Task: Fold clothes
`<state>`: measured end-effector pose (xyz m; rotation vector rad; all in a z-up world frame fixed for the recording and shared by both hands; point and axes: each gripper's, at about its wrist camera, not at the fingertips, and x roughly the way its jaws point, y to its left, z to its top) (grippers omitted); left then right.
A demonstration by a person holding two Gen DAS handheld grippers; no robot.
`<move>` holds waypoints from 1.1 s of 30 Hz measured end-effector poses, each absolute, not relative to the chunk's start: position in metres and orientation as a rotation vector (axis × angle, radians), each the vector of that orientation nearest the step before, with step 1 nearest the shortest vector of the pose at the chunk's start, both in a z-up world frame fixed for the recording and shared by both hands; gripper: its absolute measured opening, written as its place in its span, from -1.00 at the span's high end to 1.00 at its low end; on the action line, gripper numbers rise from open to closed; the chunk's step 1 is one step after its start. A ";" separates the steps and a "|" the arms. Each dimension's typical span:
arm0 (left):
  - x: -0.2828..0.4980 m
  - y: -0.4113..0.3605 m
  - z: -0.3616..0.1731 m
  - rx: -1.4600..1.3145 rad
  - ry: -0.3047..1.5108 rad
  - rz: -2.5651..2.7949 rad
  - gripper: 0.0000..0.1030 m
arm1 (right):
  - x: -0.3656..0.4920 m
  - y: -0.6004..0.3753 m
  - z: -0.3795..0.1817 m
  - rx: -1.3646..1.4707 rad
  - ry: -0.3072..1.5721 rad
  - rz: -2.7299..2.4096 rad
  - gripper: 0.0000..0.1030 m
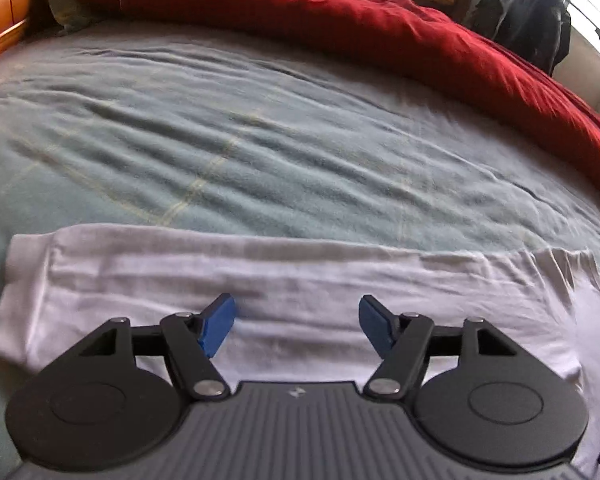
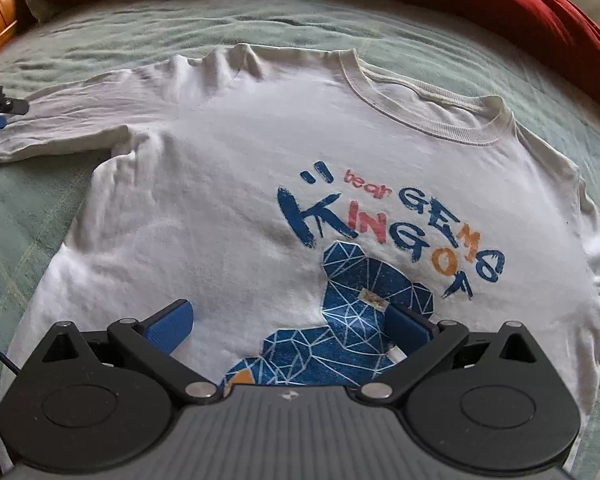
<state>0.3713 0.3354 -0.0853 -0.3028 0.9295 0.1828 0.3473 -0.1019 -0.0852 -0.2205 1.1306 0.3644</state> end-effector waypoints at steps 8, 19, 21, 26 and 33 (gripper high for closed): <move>0.356 0.395 -0.072 -0.238 0.939 0.318 -0.30 | 0.353 -0.064 -0.061 -0.271 1.102 0.346 -1.00; 0.323 0.395 -0.086 0.003 0.976 0.100 -0.47 | 0.387 0.103 -0.042 -0.237 0.895 0.582 -1.00; 0.320 0.396 -0.087 0.009 0.969 0.071 -0.47 | 0.390 0.130 -0.057 -0.229 0.905 0.573 -1.00; 0.313 0.400 -0.090 0.026 0.952 0.012 -0.47 | 0.366 0.160 -0.099 -0.300 0.932 0.475 -1.00; 0.318 0.405 -0.075 0.016 0.934 -0.050 -0.47 | 0.361 0.156 -0.083 -0.262 0.951 0.477 -1.00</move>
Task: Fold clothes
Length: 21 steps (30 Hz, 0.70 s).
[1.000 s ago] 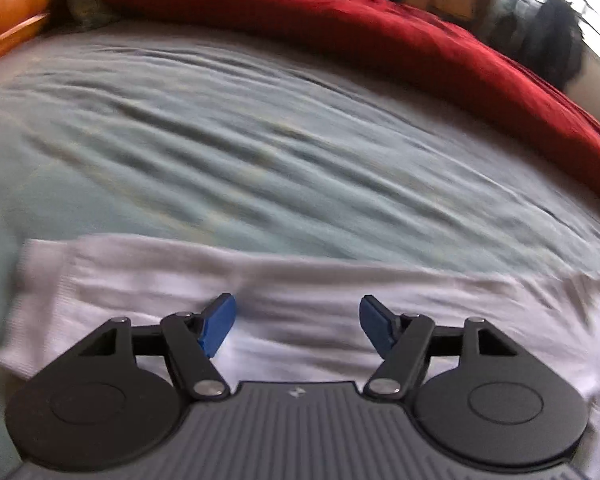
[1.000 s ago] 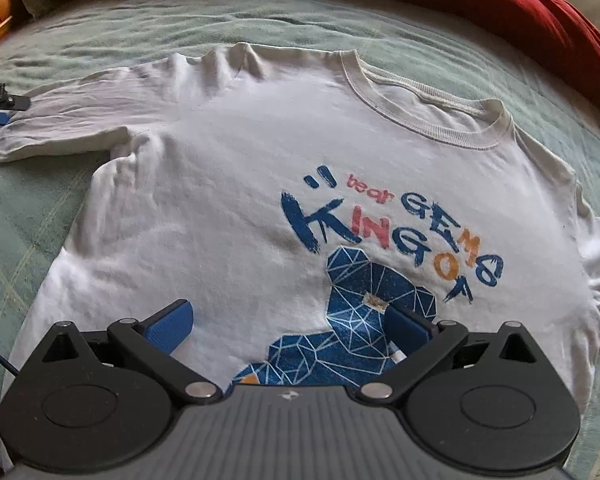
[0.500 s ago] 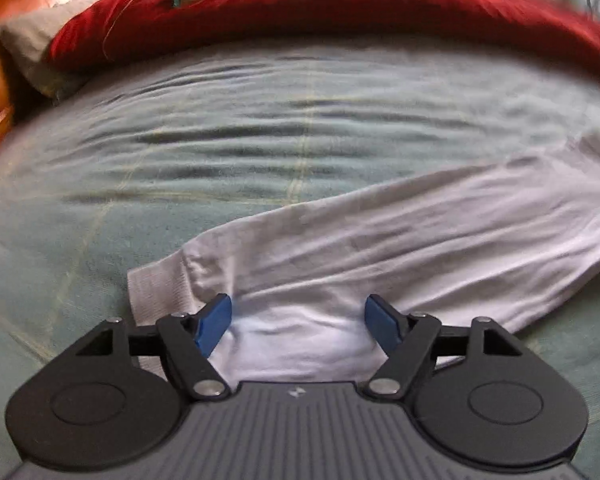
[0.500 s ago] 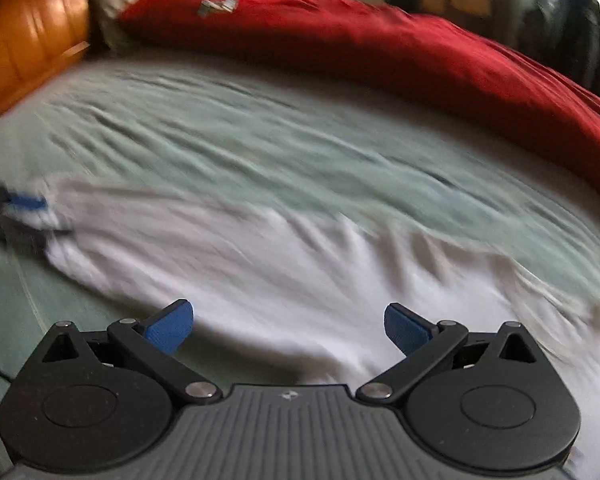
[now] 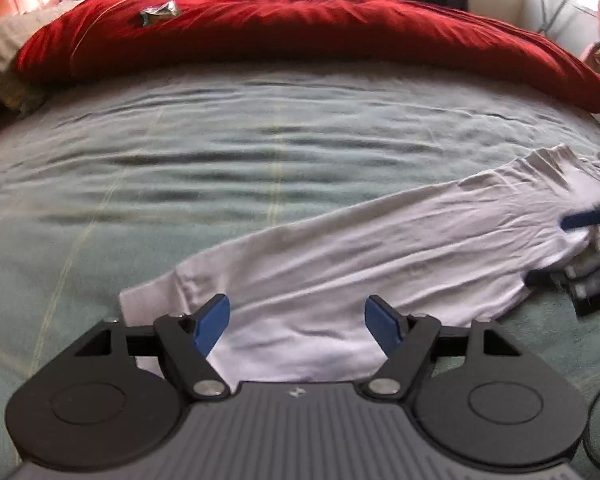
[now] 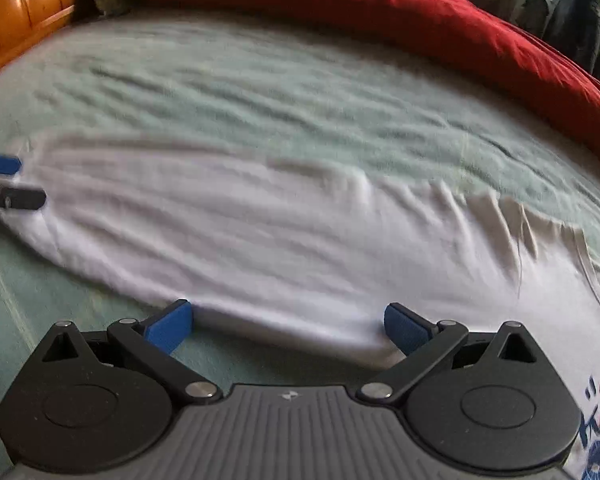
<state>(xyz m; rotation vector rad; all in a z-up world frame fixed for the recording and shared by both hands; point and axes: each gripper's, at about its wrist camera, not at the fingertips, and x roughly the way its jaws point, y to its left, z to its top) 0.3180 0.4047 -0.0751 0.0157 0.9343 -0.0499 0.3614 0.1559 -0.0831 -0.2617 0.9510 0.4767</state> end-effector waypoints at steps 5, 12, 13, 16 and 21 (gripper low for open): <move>0.310 0.416 -0.090 -0.004 0.982 -0.054 -0.46 | 0.373 0.175 -0.096 -0.239 1.004 0.470 -1.00; 0.323 0.413 -0.069 -0.009 0.954 -0.077 -0.47 | 0.365 0.163 -0.076 -0.247 0.978 0.452 -1.00; 0.327 0.413 -0.074 -0.008 0.978 -0.064 -0.47 | 0.371 0.162 -0.072 -0.246 0.950 0.433 -1.00; 0.331 0.418 -0.085 -0.026 1.020 -0.038 -0.47 | 0.395 0.168 -0.081 -0.249 0.922 0.382 -1.00; 0.323 0.418 -0.079 -0.024 1.020 -0.034 -0.47 | 0.412 0.174 -0.101 -0.163 0.984 0.337 -1.00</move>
